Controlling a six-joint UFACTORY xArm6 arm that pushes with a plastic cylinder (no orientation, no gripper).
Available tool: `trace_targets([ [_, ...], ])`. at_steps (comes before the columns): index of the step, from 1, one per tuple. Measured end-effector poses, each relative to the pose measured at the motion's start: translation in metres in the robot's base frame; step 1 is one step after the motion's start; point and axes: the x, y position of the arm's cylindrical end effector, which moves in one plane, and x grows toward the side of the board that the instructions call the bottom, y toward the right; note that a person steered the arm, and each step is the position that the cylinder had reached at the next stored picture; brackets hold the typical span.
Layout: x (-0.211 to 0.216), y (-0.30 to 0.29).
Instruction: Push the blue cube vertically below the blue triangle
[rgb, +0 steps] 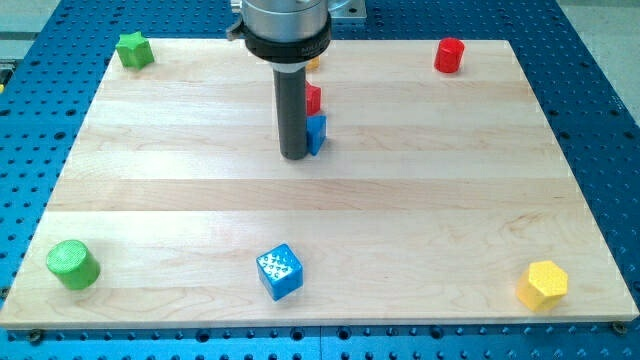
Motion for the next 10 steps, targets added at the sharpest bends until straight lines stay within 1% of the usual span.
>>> trace_targets([
  [1,0.056,-0.013],
  [2,0.149,0.049],
  [3,0.207,0.062],
  [4,0.203,0.021],
  [5,0.184,-0.016],
  [6,0.198,-0.054],
  [8,0.129,-0.005],
  [9,0.087,0.012],
  [10,0.096,0.019],
])
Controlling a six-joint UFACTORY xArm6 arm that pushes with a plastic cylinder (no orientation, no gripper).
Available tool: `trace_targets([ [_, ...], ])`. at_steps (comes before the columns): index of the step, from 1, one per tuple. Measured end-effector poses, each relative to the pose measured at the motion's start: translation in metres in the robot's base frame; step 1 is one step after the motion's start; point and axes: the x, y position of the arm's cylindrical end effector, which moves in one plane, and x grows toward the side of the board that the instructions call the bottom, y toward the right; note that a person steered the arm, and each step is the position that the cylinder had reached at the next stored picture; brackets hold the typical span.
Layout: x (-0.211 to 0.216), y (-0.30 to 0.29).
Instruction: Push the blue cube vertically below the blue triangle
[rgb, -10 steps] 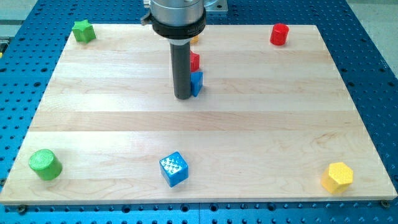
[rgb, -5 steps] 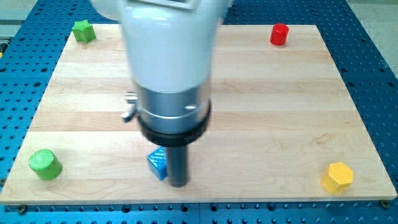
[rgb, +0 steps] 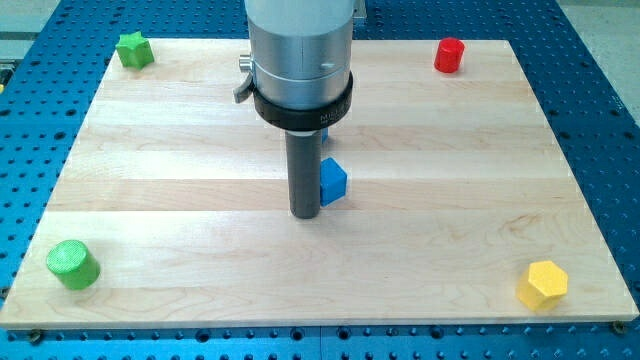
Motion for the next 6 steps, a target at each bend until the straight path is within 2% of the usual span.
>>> trace_targets([
  [2,-0.011,0.057],
  [4,-0.034,0.084],
  [5,-0.037,0.045],
  [6,-0.043,0.037],
])
